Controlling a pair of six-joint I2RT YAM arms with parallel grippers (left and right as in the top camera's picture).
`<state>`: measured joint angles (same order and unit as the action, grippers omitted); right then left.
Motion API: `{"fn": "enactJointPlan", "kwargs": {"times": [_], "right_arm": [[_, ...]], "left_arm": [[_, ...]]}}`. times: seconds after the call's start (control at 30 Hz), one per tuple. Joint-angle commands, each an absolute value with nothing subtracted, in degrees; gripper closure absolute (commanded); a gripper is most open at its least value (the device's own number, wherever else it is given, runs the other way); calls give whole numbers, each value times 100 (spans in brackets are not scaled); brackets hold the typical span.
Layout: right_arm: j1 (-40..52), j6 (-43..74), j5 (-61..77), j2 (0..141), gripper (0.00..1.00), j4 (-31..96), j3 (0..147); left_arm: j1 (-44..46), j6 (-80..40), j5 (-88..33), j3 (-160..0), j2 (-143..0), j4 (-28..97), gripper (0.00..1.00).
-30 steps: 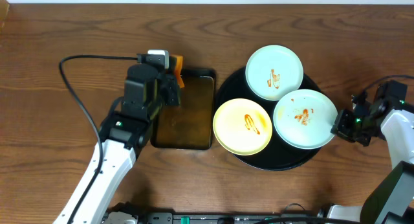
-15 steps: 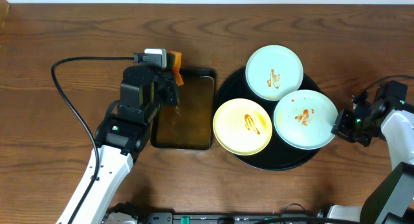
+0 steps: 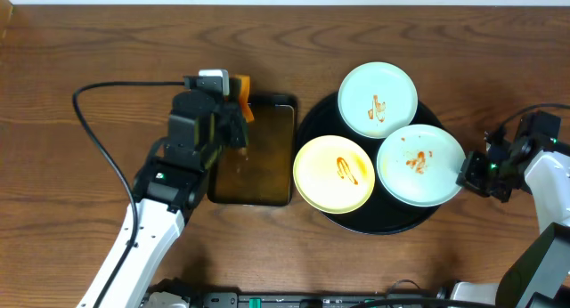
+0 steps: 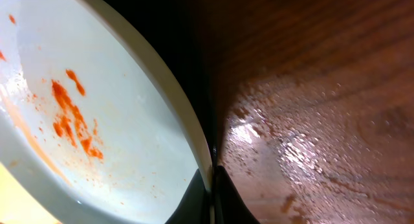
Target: Clean dirty plates on tray and stack at the side
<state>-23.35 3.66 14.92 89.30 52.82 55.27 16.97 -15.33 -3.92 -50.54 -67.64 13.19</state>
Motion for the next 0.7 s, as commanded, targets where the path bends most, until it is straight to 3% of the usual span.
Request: {"fn": "enactJointPlan", "kwargs": {"times": [0.0, 0.3, 0.67], "right_arm": [[-2213, 537, 1074, 8842, 99, 5319, 5537], [-1767, 578, 934, 8842, 99, 5319, 5537], [-1752, 596, 860, 8842, 99, 5382, 5537]], "left_arm": [[1765, -2082, -384, -5111, -7212, 1629, 92], [1782, -2475, -810, -5111, -8436, 2246, 93], [1782, -2477, -1131, -5111, -8562, 2353, 93]]}}
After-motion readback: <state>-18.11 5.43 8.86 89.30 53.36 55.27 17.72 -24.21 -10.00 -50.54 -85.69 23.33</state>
